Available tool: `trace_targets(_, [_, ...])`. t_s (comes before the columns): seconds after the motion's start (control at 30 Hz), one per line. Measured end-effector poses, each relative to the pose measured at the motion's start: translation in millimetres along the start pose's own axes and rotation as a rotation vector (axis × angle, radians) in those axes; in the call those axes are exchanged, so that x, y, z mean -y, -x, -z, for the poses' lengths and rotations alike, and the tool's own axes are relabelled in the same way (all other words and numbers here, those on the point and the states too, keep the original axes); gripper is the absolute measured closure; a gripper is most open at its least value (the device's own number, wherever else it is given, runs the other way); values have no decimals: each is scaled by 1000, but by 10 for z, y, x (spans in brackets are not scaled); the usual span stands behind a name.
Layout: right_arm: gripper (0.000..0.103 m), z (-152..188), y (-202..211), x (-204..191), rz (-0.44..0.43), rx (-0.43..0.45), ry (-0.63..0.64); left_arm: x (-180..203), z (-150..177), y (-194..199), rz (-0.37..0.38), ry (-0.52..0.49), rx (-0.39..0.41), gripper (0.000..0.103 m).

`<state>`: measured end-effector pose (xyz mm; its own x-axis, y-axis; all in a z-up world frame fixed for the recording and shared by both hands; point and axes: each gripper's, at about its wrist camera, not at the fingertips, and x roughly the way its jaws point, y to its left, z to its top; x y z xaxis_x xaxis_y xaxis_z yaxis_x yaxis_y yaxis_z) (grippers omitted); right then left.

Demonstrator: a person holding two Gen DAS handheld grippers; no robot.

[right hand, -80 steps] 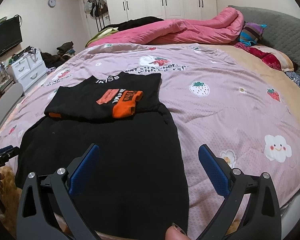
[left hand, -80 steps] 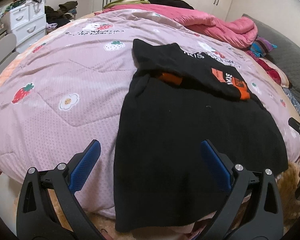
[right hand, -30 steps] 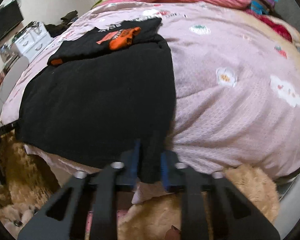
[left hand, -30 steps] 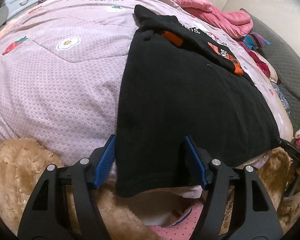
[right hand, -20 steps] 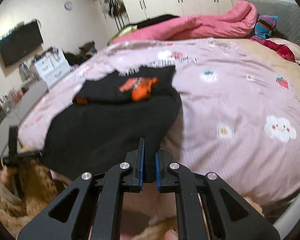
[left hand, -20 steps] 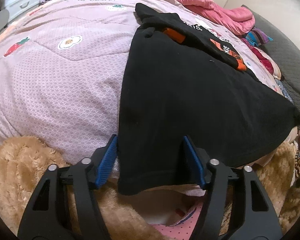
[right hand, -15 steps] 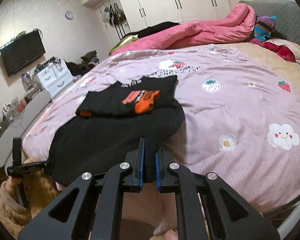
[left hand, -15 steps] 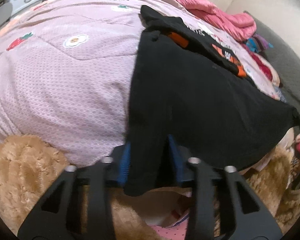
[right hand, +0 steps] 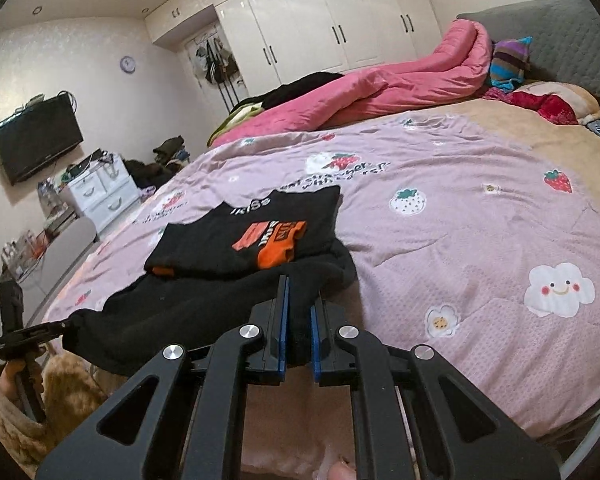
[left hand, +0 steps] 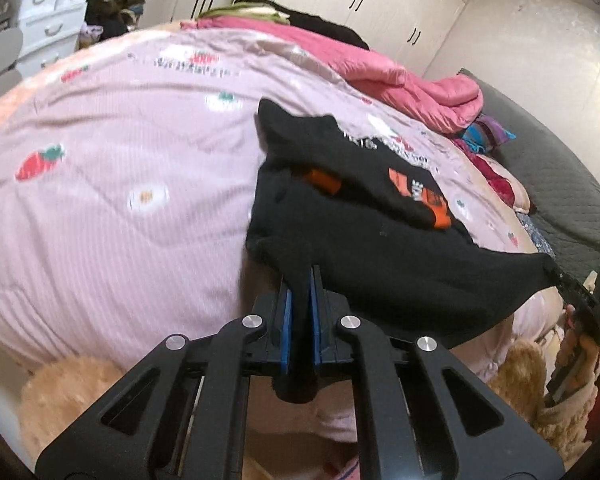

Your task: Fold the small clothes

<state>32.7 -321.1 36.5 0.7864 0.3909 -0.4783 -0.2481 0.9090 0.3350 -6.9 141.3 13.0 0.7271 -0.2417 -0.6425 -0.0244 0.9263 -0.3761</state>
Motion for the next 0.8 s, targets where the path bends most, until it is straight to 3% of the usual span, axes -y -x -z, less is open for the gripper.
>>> trace_targets(0.47, [95,-324,-104,2,25,58,-14,174,-483,82,-2,-24,120,101])
trace_targets(0.8, [95,-549,-283,-38,56,84,-5,232,-803,-17,-18,-31,163,101])
